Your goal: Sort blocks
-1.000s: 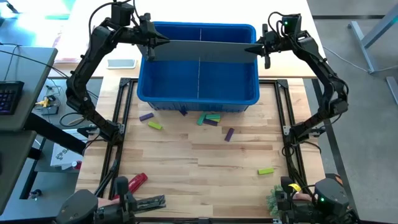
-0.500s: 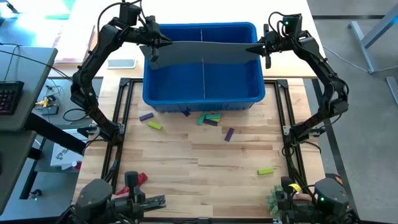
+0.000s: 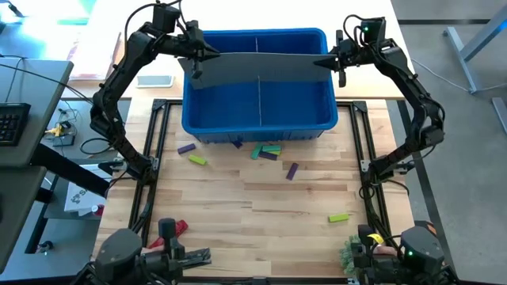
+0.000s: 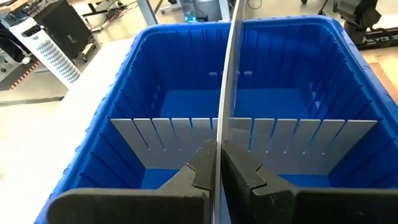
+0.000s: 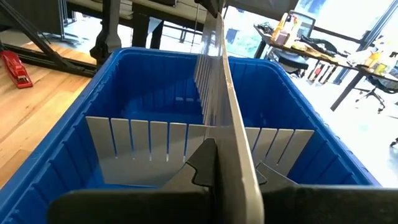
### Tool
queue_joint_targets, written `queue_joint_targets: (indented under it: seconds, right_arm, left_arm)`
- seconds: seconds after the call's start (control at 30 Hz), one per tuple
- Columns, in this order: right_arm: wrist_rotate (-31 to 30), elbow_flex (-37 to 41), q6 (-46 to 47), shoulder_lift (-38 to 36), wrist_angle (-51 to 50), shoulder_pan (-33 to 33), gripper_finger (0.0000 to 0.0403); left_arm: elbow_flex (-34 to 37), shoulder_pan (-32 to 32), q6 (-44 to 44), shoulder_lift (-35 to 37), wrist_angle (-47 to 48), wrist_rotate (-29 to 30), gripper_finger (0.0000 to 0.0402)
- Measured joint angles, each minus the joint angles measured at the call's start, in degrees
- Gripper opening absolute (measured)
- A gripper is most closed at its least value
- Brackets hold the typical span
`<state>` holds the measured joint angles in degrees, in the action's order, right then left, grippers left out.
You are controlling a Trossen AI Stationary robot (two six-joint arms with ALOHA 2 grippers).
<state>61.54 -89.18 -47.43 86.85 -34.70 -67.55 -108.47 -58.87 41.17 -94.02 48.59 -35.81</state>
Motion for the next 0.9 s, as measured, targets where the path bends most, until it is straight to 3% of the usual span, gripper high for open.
queue_joint_targets:
  seconds: [0.9]
  right_arm:
    - [-0.4, 0.1, 0.0, 0.2, 0.2, 0.0, 0.0]
  left_arm:
    - [0.0, 2.7, 0.0, 3.2, -7.6, 1.4, 0.0]
